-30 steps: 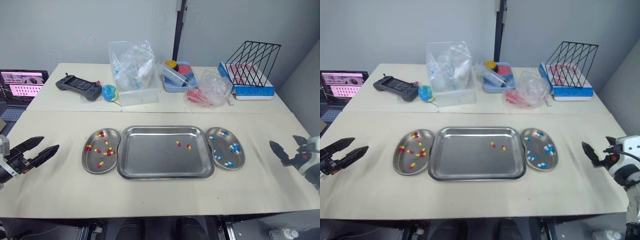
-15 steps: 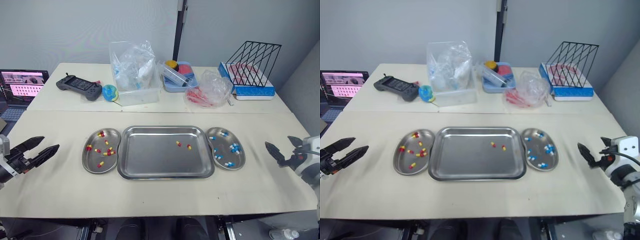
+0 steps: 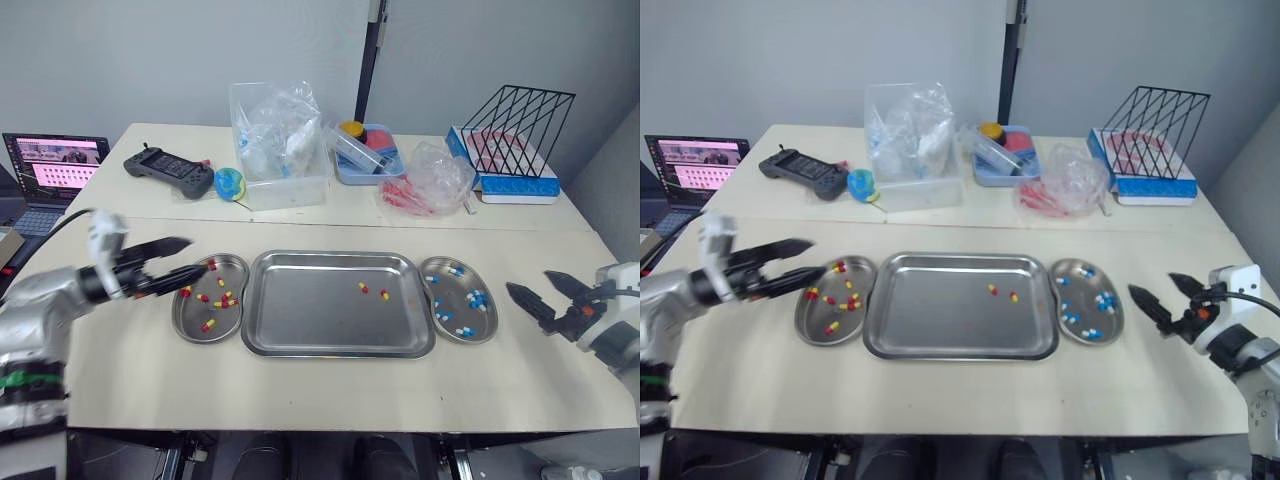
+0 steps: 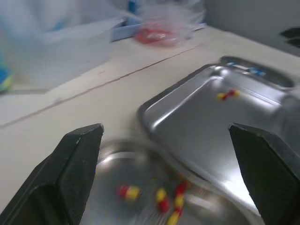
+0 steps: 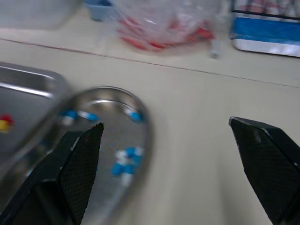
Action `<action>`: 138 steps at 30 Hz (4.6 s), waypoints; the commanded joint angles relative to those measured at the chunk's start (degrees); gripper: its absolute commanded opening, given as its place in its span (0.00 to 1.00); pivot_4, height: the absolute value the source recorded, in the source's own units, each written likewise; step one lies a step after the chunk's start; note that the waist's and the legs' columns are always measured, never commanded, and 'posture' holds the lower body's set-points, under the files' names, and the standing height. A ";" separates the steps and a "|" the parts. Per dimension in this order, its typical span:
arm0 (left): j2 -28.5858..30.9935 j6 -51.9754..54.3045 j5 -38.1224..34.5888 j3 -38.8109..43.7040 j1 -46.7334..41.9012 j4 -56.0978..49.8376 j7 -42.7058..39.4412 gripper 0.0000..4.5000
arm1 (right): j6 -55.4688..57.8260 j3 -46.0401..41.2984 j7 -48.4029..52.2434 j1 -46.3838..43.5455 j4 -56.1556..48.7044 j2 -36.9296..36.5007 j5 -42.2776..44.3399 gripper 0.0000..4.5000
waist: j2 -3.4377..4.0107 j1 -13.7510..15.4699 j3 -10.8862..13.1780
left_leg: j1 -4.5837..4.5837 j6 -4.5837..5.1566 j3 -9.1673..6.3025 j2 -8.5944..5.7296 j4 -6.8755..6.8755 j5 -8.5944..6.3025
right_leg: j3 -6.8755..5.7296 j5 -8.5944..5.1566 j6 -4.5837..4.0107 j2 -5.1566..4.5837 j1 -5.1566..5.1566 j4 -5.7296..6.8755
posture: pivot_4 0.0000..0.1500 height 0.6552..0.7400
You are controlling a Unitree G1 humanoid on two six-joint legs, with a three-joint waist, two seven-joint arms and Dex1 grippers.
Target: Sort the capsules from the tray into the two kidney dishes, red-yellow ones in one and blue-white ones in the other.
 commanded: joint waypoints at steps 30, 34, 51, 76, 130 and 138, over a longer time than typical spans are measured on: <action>-39.21 -30.26 32.35 -31.08 -33.95 47.64 4.65 0.66 | 9.25 -13.42 0.02 19.72 -22.01 -1.77 8.69 1.00 | 0.00 1.31 0.01 | -0.74 0.40 -0.47 -0.24 0.70 -0.19 | 0.07 0.03 0.28 0.31 -0.10 -0.24 | 1.00 1.00; -40.07 -30.73 34.20 -30.48 -35.31 51.19 5.54 0.38 | 8.88 -13.65 -0.20 20.36 -22.31 -1.51 8.36 1.00 | 0.00 1.46 0.01 | -0.83 0.42 -0.54 -0.20 0.88 -0.20 | 0.03 0.06 0.33 0.31 -0.09 -0.21 | 1.00 1.00; -41.48 -26.98 32.20 -22.12 -38.26 51.75 5.62 0.13 | 6.47 -10.03 -0.15 17.33 -18.20 -1.70 4.40 1.00 | 0.00 1.58 0.01 | -0.89 0.44 -0.58 -0.19 0.94 -0.22 | 0.01 0.08 0.37 0.29 -0.10 -0.20 | 1.00 1.00; -48.73 -28.34 36.46 -21.31 -39.67 56.18 20.35 0.48 | 2.36 -10.36 -1.74 16.29 -16.31 0.69 0.57 1.00 | 0.02 1.55 0.00 | -0.90 0.44 -0.58 -0.22 0.95 -0.22 | 0.02 0.09 0.39 0.29 -0.10 -0.19 | 1.00 1.00; -51.41 -28.47 42.86 -22.83 -38.50 59.31 28.53 0.48 | 2.50 -8.66 -7.03 16.34 -19.15 2.30 -1.10 1.00 | 0.04 1.58 -0.02 | -0.90 0.44 -0.59 -0.25 0.96 -0.22 | 0.02 0.10 0.39 0.29 -0.09 -0.18 | 1.00 1.00; -52.01 -28.50 43.67 -23.35 -38.21 59.30 28.31 0.23 | 2.28 -8.00 -7.51 15.73 -18.76 2.15 -1.39 1.00 | 0.04 1.59 -0.02 | -0.90 0.44 -0.59 -0.25 0.97 -0.22 | 0.02 0.10 0.39 0.29 -0.09 -0.17 | 1.00 1.00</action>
